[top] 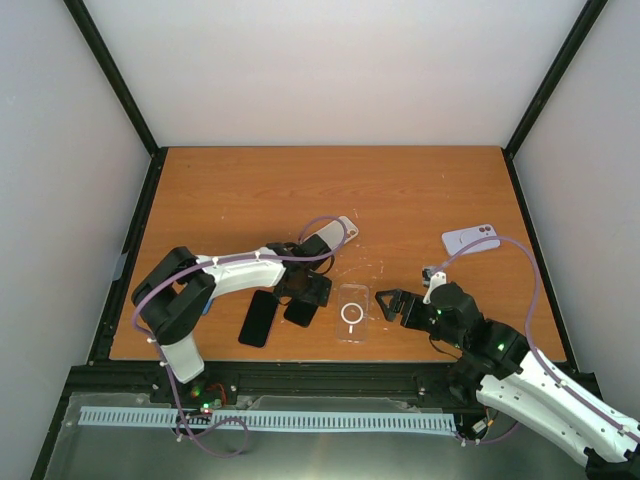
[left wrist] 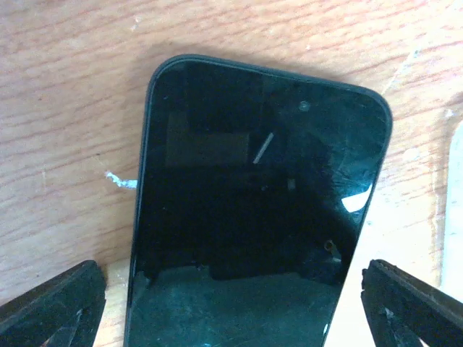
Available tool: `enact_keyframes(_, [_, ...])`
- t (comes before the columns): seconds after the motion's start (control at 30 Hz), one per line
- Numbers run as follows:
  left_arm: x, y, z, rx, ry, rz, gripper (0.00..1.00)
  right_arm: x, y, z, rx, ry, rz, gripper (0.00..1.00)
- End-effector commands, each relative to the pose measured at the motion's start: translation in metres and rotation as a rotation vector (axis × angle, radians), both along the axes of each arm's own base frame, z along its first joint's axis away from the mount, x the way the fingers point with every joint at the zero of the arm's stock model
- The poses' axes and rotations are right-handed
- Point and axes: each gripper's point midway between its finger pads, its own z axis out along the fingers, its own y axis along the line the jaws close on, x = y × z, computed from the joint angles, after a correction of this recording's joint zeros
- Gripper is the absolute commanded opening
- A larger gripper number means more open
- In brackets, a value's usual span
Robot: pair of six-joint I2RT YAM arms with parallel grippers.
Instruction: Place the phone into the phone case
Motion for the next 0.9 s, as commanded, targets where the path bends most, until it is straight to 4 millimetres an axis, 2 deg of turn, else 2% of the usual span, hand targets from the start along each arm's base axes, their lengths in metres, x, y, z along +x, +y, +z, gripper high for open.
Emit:
enact_keyframes(0.0, [0.004,0.007,-0.002,0.054,-0.005,-0.010,0.96,0.003,0.002,0.009,0.013,-0.028,-0.001,1.00])
enact_keyframes(0.17, [0.002,0.005,-0.004,0.042,0.004,-0.011,0.91,0.003,0.003,0.007,0.013,-0.025,0.001,1.00])
enact_keyframes(0.47, [-0.003,-0.003,-0.005,-0.009,0.030,-0.011,0.75,0.001,0.003,-0.009,0.004,0.021,-0.004,1.00])
enact_keyframes(0.7, [-0.003,-0.005,0.002,-0.022,0.023,0.003,0.66,0.001,0.007,-0.013,-0.002,0.032,0.010,1.00])
enact_keyframes(0.8, [-0.004,-0.010,0.005,-0.054,0.027,0.001,0.66,0.000,0.010,-0.021,-0.008,0.054,0.023,1.00])
enact_keyframes(0.87, [-0.006,-0.012,0.004,-0.062,0.036,-0.009,0.74,-0.001,0.012,-0.026,-0.013,0.068,0.033,1.00])
